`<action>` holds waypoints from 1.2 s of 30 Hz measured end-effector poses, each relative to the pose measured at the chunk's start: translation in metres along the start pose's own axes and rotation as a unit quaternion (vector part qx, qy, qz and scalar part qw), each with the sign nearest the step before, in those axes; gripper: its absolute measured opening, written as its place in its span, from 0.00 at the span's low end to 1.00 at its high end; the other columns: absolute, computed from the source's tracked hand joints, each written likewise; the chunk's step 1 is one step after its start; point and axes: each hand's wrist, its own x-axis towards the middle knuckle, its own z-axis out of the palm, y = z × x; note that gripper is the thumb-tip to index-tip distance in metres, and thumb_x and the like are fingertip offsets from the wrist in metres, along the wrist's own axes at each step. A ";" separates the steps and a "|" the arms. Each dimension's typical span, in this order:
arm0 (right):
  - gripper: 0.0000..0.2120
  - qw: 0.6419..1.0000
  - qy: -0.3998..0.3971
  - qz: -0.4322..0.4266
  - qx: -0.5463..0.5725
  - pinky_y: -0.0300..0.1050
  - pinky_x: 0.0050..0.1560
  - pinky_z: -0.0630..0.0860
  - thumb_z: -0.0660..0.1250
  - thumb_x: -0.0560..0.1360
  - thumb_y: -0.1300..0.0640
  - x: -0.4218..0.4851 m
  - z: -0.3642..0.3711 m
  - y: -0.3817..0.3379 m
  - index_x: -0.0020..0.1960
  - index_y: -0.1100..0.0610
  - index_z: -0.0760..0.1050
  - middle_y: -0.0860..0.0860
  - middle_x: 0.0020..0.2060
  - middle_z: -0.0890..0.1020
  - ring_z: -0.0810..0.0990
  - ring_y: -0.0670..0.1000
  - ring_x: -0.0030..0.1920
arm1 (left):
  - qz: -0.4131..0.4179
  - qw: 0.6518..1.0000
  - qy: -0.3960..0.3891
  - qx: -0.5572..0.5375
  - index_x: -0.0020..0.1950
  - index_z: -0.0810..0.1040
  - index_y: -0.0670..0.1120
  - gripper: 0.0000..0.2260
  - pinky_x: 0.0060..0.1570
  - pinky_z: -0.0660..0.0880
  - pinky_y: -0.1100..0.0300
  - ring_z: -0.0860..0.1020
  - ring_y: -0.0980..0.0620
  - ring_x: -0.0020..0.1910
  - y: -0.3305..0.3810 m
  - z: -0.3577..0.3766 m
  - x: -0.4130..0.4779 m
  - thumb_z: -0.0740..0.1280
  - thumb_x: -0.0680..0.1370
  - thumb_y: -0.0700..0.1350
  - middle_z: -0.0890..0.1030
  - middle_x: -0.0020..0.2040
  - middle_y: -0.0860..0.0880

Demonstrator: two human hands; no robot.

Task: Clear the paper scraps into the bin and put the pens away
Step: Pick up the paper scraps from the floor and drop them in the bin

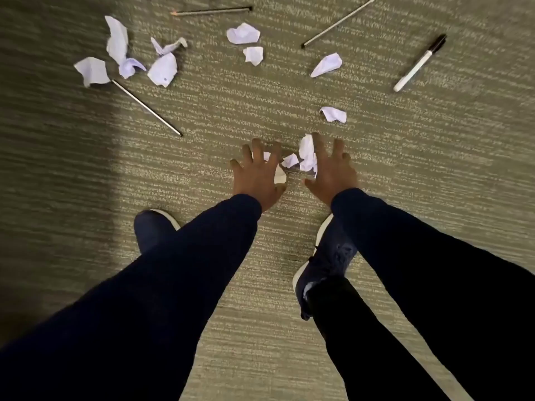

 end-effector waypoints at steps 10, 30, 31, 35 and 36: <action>0.33 0.983 0.025 -0.143 -0.112 0.54 0.38 0.80 0.66 0.75 0.68 0.012 0.038 0.028 0.75 0.46 0.64 0.57 0.78 0.58 0.69 0.63 0.65 | 0.029 0.999 -0.001 0.033 0.73 0.64 0.50 0.26 0.50 0.78 0.45 0.68 0.38 0.65 0.007 0.033 0.017 0.70 0.78 0.47 0.64 0.71 0.38; 0.14 0.977 0.195 -0.072 0.046 0.46 0.40 0.70 0.68 0.74 0.61 0.061 -0.019 0.037 0.58 0.66 0.75 0.61 0.61 0.74 0.79 0.60 0.44 | 0.114 0.983 0.069 -0.122 0.55 0.71 0.43 0.06 0.28 0.60 0.58 0.69 0.45 0.31 0.011 0.007 0.049 0.60 0.79 0.41 0.75 0.40 0.45; 0.14 0.978 0.190 -0.086 0.027 0.48 0.42 0.73 0.68 0.75 0.61 0.067 -0.022 0.037 0.59 0.66 0.75 0.61 0.63 0.73 0.80 0.61 0.47 | 0.116 0.982 0.076 -0.129 0.54 0.72 0.43 0.06 0.28 0.60 0.59 0.70 0.46 0.31 0.014 0.008 0.051 0.60 0.79 0.42 0.76 0.39 0.45; 0.17 0.977 0.156 -0.139 -0.043 0.50 0.43 0.76 0.71 0.75 0.61 0.084 -0.027 0.036 0.62 0.64 0.75 0.60 0.67 0.73 0.81 0.63 0.48 | 0.106 0.978 0.089 -0.158 0.53 0.72 0.44 0.11 0.29 0.62 0.61 0.75 0.49 0.30 0.025 0.018 0.055 0.61 0.77 0.50 0.74 0.36 0.50; 0.17 0.976 0.150 -0.145 -0.055 0.50 0.42 0.75 0.70 0.75 0.62 0.086 -0.026 0.036 0.62 0.64 0.75 0.60 0.64 0.73 0.80 0.63 0.46 | 0.102 0.978 0.084 -0.162 0.53 0.72 0.45 0.13 0.30 0.64 0.61 0.75 0.50 0.31 0.027 0.021 0.056 0.63 0.76 0.53 0.74 0.37 0.51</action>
